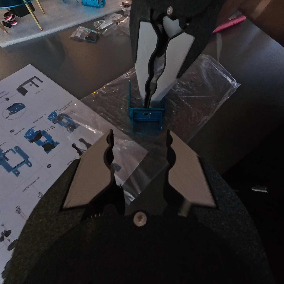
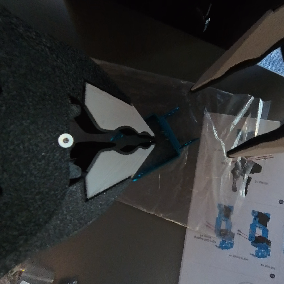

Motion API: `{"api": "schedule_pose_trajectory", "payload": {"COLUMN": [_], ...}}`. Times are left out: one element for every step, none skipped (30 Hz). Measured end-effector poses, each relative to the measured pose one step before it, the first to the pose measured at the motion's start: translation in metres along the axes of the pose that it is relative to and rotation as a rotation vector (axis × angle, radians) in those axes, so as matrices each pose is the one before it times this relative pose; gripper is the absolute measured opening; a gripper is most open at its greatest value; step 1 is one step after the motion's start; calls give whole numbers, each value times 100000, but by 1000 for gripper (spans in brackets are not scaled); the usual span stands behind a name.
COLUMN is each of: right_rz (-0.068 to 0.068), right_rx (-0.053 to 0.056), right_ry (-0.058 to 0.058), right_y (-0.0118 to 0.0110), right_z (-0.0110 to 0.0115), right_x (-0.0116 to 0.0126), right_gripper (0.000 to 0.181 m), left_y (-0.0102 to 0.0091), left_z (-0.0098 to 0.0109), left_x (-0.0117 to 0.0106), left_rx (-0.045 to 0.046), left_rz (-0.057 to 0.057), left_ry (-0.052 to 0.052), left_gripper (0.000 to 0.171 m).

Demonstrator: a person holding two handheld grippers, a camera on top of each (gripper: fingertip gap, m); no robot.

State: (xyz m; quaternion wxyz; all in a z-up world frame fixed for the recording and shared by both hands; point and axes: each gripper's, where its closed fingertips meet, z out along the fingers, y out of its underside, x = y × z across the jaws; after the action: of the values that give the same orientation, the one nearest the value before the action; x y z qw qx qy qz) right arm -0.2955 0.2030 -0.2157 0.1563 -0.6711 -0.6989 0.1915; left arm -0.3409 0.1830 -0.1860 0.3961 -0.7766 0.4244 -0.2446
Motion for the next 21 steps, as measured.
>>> {"api": "schedule_pose_trajectory", "payload": {"right_rz": [975, 1577, 1637, 1621, 1704, 2006, 2192, 1917, 1561, 1135, 690, 252, 309, 893, 951, 521, 425, 905, 1000, 123, -632], "right_rx": [1310, 2306, 3037, 3065, 3608, 4149, 4697, 5492, 5033, 3988, 2399, 1632, 2229, 1746, 210, -960, -843, -316, -353, -427, -305], "right_ry": [-279, -30, -553, -174, 728, -160, -718, -769, -770, -877, -402, 38, -1134, -1338, -544, -475, -637, -1619, -2217, -889, -315], "right_y": [58, -92, -161, -117, -171, -242, -352, -519, -503, -402, -185, -67, -134, -75, 166, 379, 368, 242, 149, 69, -11], "right_z": [-226, -280, -335, -385, -438, -481, -518, -543, -503, -412, -262, -164, -99, -17, 172, 322, 391, 372, 308, 207, 127], "right_x": [-41, 48, -22, 52, 195, 99, 21, -52, -117, -179, -158, -125, -318, -269, -73, -1, 25, -55, -112, 38, 52], "right_gripper": [5, 5, 5, 5, 4, 5, 4, 4, 5, 4, 5, 5, 4, 4, 5, 4, 5, 4, 5, 5, 5], "left_y": [-17, -82, -127, -187, -272, -332, -378, -365, -349, -411, -471, -375, -210, 25, 183, 199, 184, 158, 161, 233, 401], "left_z": [-50, -6, 29, 82, 133, 173, 214, 273, 297, 295, 279, 274, 224, 125, -3, -88, -140, -170, -182, -168, -128], "left_x": [73, 96, 153, 244, 325, 362, 416, 433, 387, 361, 318, 206, -21, -217, -306, -282, -191, -45, -46, -196, -258], "left_rx": [188, 295, 403, 414, 595, 844, 1174, 1110, 1072, 1444, 1719, 1000, -31, -1159, -1508, -1125, -721, -466, -235, -474, -1472], "left_rz": [51, -2, 13, 12, 47, 91, -17, -341, -683, -1283, -2203, -2734, -1924, -18, 1800, 2233, 1237, 14, -390, 143, 885], "left_ry": [286, 412, 733, 1310, 1707, 1958, 2496, 2889, 3026, 3171, 3400, 2951, 1361, -574, -1851, -2094, -1449, -349, -332, -1486, -2097], "left_gripper": [69, 68, 68, 68, 68, 68, 68, 68, 68, 68, 69, 69, 69, 70, 70, 70, 70, 71, 71, 70, 67]}}
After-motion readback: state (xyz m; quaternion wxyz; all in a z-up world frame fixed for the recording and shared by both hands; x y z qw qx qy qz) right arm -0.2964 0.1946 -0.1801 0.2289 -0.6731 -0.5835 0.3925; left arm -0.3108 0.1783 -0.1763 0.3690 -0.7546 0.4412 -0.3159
